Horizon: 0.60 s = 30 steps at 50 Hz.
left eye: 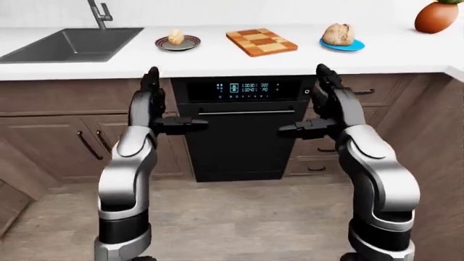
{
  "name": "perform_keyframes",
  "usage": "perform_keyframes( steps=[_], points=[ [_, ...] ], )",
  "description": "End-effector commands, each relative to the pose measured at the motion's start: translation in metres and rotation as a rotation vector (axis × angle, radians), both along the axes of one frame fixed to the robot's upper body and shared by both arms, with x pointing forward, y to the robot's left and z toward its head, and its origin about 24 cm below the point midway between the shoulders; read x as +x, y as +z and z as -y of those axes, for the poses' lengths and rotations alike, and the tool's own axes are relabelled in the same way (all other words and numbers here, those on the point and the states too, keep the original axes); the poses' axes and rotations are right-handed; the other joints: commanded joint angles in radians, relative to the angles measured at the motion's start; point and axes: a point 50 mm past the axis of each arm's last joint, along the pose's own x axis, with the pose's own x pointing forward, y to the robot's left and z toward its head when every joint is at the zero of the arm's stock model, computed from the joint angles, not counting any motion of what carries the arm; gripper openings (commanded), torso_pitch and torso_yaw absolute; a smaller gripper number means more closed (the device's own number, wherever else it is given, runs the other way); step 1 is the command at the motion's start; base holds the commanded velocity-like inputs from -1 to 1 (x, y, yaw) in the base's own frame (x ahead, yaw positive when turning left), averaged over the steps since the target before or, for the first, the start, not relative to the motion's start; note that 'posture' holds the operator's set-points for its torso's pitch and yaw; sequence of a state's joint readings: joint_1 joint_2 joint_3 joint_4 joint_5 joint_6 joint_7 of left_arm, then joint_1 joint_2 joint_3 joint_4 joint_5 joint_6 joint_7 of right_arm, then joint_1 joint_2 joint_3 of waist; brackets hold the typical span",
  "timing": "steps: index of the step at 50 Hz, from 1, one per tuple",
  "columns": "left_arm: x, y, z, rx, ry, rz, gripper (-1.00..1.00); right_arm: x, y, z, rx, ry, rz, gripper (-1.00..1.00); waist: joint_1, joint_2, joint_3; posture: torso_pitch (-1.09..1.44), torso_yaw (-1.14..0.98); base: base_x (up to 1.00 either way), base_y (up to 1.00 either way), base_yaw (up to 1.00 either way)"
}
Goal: Place all breads on the cutting board.
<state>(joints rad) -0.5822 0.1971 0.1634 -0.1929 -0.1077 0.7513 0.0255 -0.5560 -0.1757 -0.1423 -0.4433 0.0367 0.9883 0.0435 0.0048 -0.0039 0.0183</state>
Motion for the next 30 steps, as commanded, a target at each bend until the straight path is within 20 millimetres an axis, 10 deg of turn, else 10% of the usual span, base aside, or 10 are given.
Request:
perform_keyframes(
  steps=[1,18,23,27,28,30],
  points=[
    [0.002,0.026,0.003,-0.001,-0.015,0.077,1.0,-0.001,0.024,-0.003,-0.017,0.009,0.071,1.0,0.0,0.0,-0.021,0.0,0.0,0.0,0.0,0.0],
    [0.014,0.086,-0.003,0.005,0.0,0.148,1.0,0.011,0.088,-0.004,-0.045,0.018,0.134,1.0,-0.004,-0.009,0.007,0.0,0.0,0.09,0.0,0.0],
    [0.015,0.086,-0.004,0.021,0.008,0.15,1.0,0.01,0.089,-0.004,-0.047,0.024,0.134,1.0,-0.005,0.016,0.015,0.0,0.0,0.28,0.0,0.0],
    [0.014,0.087,-0.005,0.014,0.009,0.15,1.0,0.01,0.091,-0.005,-0.052,0.024,0.136,1.0,-0.009,0.088,0.016,0.0,0.0,0.3,0.0,0.0],
    [0.014,0.087,-0.005,0.011,0.007,0.149,1.0,0.01,0.092,-0.005,-0.054,0.024,0.135,1.0,-0.006,0.056,0.017,0.0,0.0,0.3,0.0,0.0],
    [0.013,0.084,-0.006,0.013,0.007,0.148,1.0,0.01,0.094,-0.004,-0.051,0.02,0.141,1.0,-0.009,0.071,0.011,0.0,0.0,0.31,0.0,0.0]
  ],
)
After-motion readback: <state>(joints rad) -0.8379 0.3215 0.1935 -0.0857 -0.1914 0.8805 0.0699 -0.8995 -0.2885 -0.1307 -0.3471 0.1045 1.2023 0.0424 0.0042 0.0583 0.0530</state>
